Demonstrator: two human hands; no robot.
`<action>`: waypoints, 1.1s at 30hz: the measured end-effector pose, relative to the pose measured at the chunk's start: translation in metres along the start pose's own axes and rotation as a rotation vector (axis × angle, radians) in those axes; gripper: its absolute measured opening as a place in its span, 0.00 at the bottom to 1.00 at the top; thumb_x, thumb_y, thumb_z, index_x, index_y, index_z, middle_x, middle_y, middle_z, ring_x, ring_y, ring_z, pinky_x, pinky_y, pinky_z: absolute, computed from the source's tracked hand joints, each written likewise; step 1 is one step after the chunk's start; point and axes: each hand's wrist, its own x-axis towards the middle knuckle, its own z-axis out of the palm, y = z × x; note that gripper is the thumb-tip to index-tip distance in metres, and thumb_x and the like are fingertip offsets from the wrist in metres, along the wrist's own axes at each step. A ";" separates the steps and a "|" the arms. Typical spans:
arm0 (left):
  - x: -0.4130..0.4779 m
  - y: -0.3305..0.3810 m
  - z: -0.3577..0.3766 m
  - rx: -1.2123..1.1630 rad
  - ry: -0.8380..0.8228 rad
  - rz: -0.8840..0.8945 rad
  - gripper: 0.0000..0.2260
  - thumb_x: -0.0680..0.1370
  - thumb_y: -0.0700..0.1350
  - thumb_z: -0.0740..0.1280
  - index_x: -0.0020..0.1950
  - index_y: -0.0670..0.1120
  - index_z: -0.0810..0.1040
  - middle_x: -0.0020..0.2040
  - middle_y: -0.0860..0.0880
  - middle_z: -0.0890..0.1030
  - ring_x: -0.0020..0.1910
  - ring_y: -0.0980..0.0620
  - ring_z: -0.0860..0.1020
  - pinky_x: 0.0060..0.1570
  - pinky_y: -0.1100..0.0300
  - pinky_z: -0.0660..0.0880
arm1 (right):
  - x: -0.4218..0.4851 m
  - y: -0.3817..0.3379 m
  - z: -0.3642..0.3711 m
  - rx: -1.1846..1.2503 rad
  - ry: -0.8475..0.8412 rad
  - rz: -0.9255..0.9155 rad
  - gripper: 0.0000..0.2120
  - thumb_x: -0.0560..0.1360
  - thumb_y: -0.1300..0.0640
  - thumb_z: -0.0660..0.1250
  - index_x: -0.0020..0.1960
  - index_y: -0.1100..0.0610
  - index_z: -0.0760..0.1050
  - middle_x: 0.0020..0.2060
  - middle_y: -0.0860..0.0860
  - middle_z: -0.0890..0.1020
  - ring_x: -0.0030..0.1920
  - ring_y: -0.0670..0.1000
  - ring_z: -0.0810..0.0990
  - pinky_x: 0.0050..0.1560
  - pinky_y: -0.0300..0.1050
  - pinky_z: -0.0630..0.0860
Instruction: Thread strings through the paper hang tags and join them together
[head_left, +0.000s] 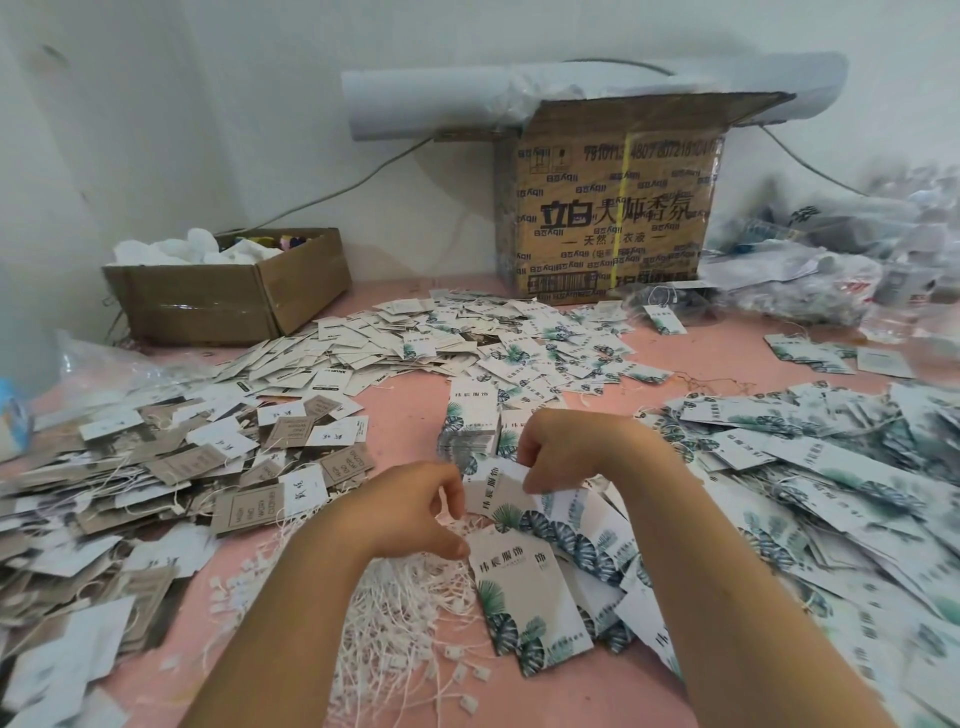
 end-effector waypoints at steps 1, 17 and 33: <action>0.001 0.000 0.001 -0.007 0.011 -0.008 0.11 0.71 0.48 0.73 0.41 0.54 0.71 0.38 0.55 0.70 0.34 0.59 0.68 0.32 0.63 0.64 | 0.001 0.000 0.000 0.007 0.000 0.002 0.05 0.70 0.64 0.64 0.36 0.60 0.72 0.30 0.54 0.71 0.29 0.51 0.67 0.28 0.37 0.63; -0.004 0.012 -0.003 0.128 -0.195 -0.049 0.13 0.72 0.35 0.64 0.37 0.51 0.83 0.38 0.55 0.72 0.24 0.63 0.68 0.24 0.70 0.63 | -0.005 0.001 -0.002 0.217 -0.050 0.107 0.07 0.73 0.63 0.68 0.47 0.68 0.77 0.34 0.58 0.82 0.27 0.53 0.76 0.28 0.41 0.76; 0.002 0.016 0.016 0.368 -0.237 -0.124 0.09 0.70 0.46 0.75 0.48 0.47 0.81 0.50 0.50 0.82 0.49 0.51 0.78 0.42 0.62 0.71 | -0.004 0.000 -0.004 0.178 -0.018 0.050 0.09 0.75 0.56 0.67 0.43 0.62 0.75 0.31 0.52 0.80 0.27 0.49 0.76 0.22 0.34 0.70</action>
